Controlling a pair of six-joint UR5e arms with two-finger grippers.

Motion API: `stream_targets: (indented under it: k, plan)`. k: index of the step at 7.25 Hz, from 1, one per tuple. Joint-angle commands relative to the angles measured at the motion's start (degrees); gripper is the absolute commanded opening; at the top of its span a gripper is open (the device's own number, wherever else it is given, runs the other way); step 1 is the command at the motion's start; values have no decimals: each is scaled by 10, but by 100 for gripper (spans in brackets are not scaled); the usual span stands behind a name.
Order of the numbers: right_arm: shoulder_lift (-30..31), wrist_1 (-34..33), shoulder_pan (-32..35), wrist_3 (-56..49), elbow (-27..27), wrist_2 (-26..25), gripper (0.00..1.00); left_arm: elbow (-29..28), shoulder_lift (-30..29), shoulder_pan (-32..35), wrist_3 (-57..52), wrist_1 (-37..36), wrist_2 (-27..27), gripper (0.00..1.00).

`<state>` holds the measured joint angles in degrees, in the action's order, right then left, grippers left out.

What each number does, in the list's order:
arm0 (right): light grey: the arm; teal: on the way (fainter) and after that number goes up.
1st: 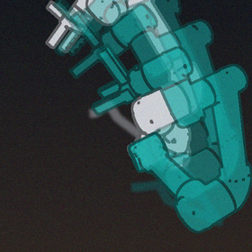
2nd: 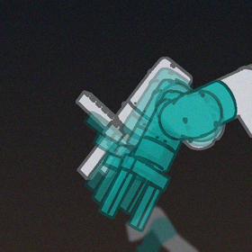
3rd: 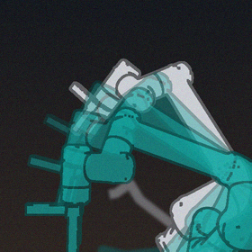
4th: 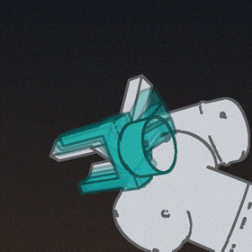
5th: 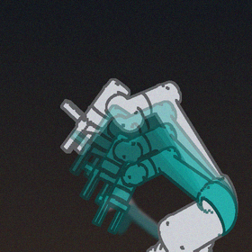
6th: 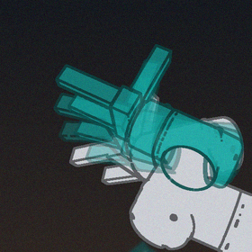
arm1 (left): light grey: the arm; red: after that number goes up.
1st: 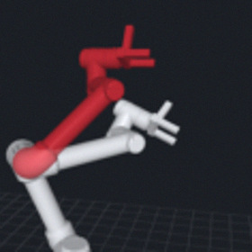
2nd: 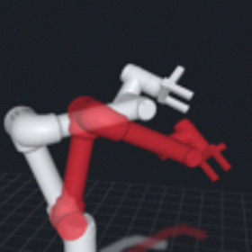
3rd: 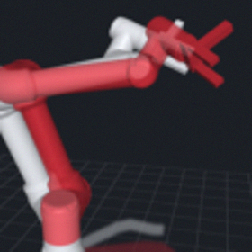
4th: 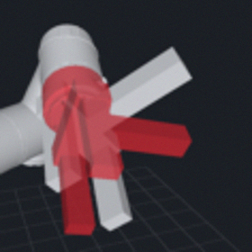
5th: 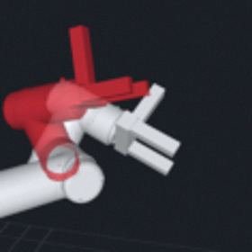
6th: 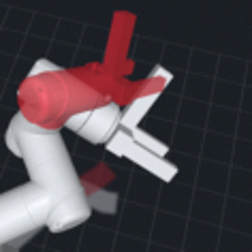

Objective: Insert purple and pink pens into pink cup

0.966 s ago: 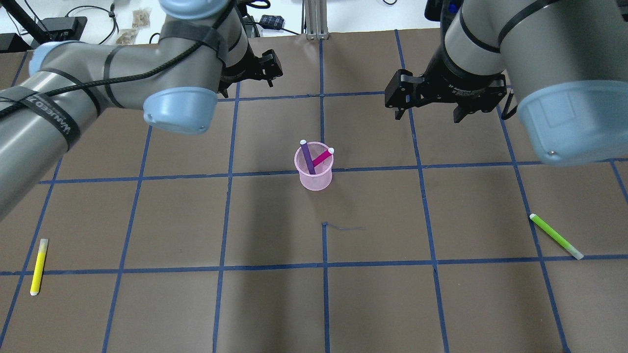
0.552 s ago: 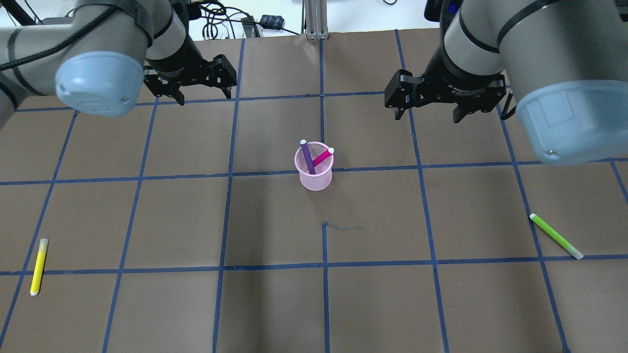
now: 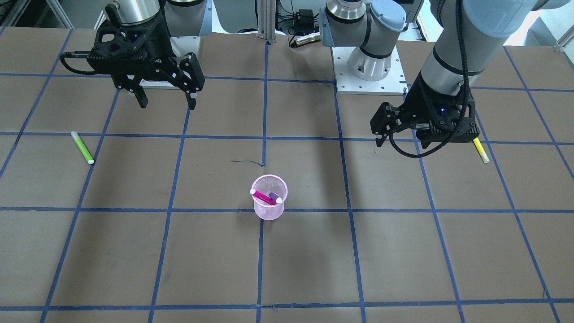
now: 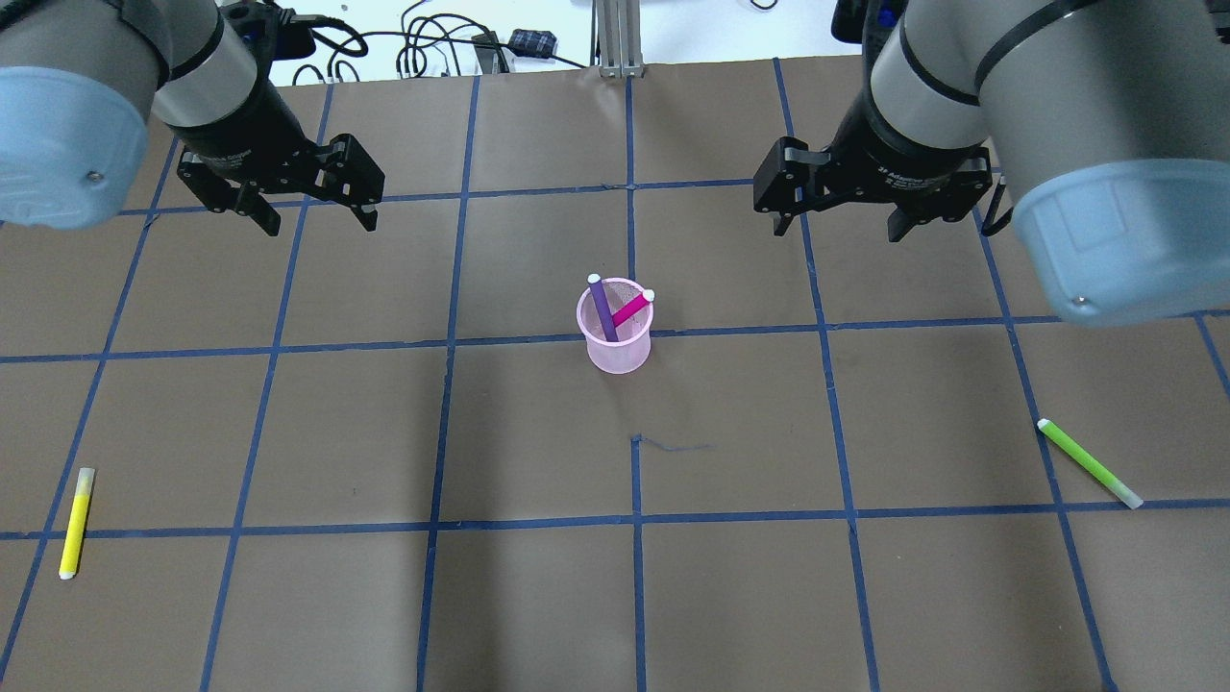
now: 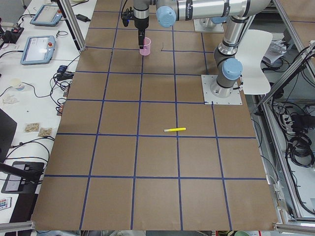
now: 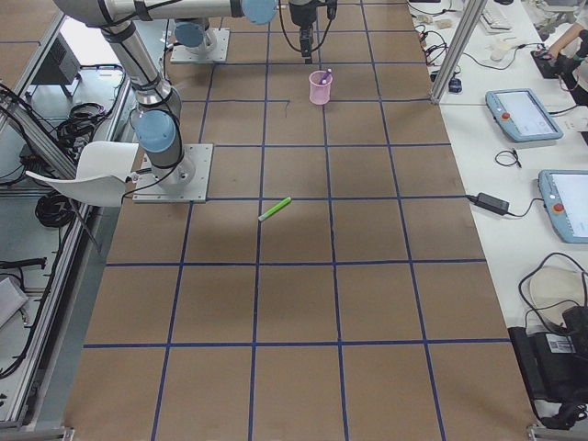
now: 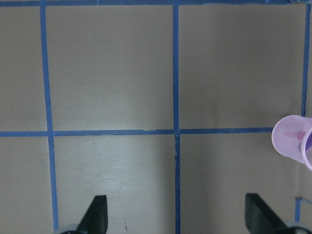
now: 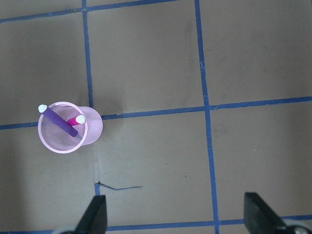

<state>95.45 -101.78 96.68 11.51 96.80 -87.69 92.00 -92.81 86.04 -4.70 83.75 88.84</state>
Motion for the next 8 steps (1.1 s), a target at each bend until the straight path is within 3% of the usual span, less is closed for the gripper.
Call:
stream_targets:
  k: [1, 8]
  plan:
    - [0, 0, 0, 0, 0, 0, 100, 3, 17, 1, -2, 19, 0, 100]
    - [0, -1, 0, -1, 0, 0, 100, 2, 31, 1, 6, 34, 3, 100]
